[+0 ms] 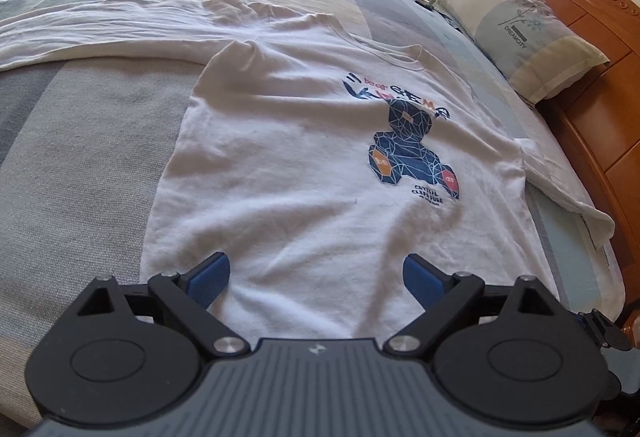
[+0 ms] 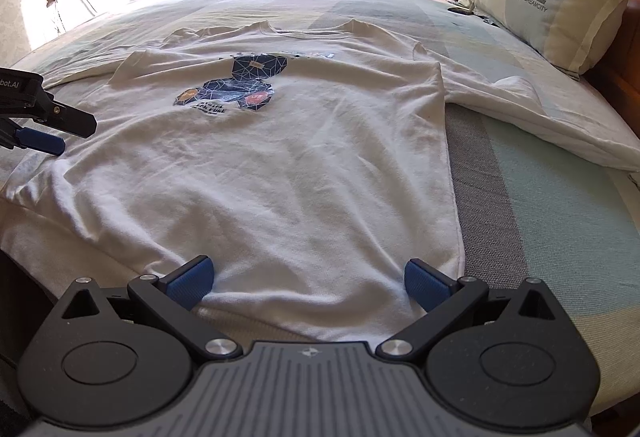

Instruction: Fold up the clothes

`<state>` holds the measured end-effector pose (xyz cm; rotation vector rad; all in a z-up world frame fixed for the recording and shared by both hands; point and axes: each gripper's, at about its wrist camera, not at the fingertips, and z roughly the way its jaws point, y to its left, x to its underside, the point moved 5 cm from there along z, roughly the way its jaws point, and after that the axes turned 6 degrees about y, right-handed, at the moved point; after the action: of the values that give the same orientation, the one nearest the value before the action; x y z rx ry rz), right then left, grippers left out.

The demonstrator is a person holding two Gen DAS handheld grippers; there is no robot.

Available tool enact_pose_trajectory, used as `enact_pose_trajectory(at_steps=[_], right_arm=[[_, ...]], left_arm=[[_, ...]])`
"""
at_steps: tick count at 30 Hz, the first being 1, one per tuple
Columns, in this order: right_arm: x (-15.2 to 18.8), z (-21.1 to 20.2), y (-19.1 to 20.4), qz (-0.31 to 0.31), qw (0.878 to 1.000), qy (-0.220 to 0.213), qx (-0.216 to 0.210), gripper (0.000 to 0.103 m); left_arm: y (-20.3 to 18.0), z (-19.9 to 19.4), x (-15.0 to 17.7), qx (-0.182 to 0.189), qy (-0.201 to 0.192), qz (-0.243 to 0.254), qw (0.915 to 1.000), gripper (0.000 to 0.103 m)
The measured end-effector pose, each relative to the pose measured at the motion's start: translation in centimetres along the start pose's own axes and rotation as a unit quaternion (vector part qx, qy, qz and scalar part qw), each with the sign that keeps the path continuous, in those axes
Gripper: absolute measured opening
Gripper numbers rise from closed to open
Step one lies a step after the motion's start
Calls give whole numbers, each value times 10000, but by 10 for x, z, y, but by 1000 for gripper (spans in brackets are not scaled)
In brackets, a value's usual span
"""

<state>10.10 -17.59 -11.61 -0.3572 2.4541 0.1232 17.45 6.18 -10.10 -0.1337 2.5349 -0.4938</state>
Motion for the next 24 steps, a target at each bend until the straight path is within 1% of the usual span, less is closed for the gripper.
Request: enact_pose_trajectory(at_steps=[9, 11, 13, 16, 19, 22, 24], right_arm=[[-2, 0, 0, -2, 10000, 39, 16, 103], [-5, -2, -1, 35, 9999, 166, 13, 103], [-11, -9, -5, 130, 9999, 101, 11, 103], [-25, -24, -16, 349, 9992, -163, -140, 103], [-47, -27, -25, 495, 9978, -294, -321, 103], [-72, -17, -26, 334, 9980, -348, -396, 103], [-90, -4, -21, 107, 9985, -323, -437, 103]], left_arm=[[0, -3, -22, -33, -168, -46, 9998, 94], [-4, -4, -24, 38, -142, -5, 9999, 94], [-9, -6, -25, 114, -127, 71, 9998, 94], [-14, -12, -32, 131, -220, 190, 9995, 94], [-16, -13, -43, 135, -325, 237, 9991, 94], [-20, -2, -55, 185, -314, 363, 9987, 94], [-20, 15, -66, 110, -202, 485, 9986, 94]])
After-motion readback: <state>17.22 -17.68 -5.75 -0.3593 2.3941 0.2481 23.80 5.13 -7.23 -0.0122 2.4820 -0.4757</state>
